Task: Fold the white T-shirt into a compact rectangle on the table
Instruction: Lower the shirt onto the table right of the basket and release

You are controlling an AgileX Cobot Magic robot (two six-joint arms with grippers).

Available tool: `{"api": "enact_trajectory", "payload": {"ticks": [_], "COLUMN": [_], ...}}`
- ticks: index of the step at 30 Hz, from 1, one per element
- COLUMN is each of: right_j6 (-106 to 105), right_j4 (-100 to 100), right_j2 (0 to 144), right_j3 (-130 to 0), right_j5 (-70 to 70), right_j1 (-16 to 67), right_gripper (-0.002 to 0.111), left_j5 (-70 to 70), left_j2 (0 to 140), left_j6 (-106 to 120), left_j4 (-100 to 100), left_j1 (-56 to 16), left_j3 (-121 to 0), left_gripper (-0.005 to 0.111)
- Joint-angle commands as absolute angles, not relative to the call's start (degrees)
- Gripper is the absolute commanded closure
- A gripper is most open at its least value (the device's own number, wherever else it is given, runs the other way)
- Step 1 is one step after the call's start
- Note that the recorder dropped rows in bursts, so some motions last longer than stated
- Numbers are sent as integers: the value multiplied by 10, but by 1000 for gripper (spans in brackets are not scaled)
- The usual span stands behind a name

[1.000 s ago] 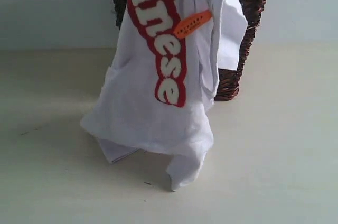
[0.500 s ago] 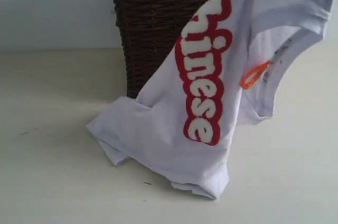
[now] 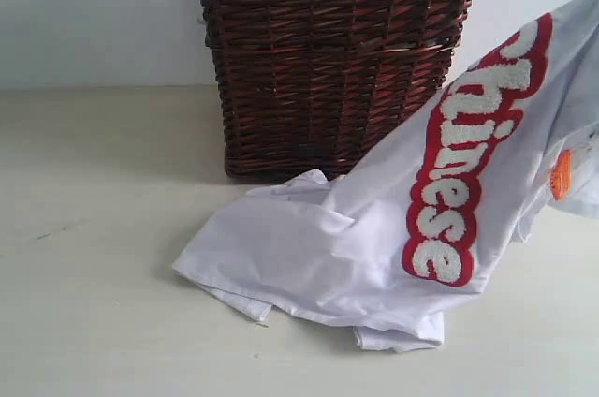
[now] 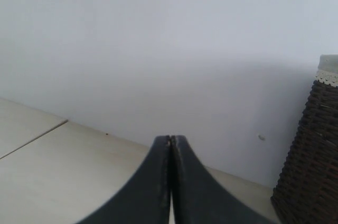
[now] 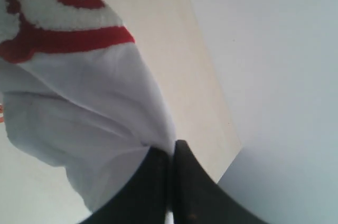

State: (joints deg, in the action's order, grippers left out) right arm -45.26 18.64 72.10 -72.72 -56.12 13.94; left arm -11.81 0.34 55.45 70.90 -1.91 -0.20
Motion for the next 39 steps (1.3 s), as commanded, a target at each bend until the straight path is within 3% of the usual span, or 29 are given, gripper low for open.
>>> {"api": "enact_trajectory", "payload": {"ticks": [1,22,28,39], "right_j6": [-447,-372,-333,-314], "right_j4": [195,201,280,206], "right_j2": [708,705,706,731], "right_j3": [-697,-684,-684,-684], "right_j5": [-545,-517,-517,-445], "right_j1": [140,140,139,43], "right_gripper": [108,108,108,108], "left_j5": [-116,-116,-116,-116], "left_j2": [0,0,0,0], "left_j6": [555,555,555,555], "left_j4": [707,707,707,707], "left_j1": [-18,-18,-18,-18], "left_j3": [0,0,0,0], "left_gripper": [107,107,107,107]}}
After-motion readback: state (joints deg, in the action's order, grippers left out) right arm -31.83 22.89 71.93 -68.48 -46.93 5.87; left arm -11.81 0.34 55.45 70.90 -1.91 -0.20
